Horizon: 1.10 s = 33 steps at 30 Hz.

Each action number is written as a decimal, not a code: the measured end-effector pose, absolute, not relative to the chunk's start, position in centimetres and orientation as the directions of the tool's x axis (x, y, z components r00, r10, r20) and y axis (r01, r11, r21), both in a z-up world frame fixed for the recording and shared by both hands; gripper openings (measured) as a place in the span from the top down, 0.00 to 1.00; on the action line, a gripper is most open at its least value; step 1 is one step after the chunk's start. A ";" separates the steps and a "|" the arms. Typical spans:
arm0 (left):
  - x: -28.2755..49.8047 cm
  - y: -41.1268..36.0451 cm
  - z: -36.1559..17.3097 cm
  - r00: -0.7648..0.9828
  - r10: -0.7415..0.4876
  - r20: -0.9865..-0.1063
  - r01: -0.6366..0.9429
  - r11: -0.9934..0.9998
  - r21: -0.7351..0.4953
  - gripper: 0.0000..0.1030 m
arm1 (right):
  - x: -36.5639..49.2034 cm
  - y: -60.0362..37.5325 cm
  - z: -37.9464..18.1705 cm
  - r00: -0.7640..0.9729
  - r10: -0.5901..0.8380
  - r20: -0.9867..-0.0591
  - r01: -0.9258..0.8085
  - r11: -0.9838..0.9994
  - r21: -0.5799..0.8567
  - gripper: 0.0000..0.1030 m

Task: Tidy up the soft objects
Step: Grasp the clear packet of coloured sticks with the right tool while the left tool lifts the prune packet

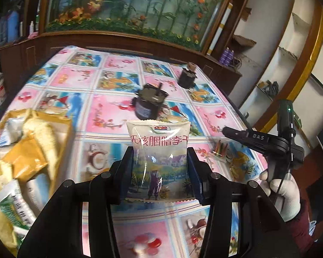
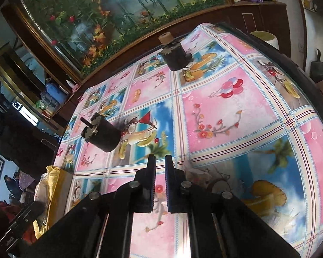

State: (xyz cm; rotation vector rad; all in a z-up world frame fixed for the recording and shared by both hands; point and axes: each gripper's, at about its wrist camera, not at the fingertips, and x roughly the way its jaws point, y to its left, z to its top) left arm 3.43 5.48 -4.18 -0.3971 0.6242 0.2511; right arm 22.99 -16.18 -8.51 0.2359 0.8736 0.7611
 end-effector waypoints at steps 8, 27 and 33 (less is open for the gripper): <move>-0.6 7.5 -4.3 0.797 0.162 -0.582 -0.401 0.863 -0.309 0.54 | 23.7 -16.4 -10.4 0.464 0.501 -0.731 -0.374 0.859 0.350 0.47; -11.6 15.2 -4.9 0.733 0.375 -0.567 -0.619 0.713 -0.329 0.54 | 18.3 -12.2 -7.4 0.336 0.708 -0.622 -0.548 0.683 0.482 0.86; -13.8 17.3 -6.3 0.690 0.419 -0.591 -0.684 0.644 -0.343 0.53 | 12.4 -5.2 -4.6 0.161 0.802 -0.575 -0.692 0.507 0.514 0.87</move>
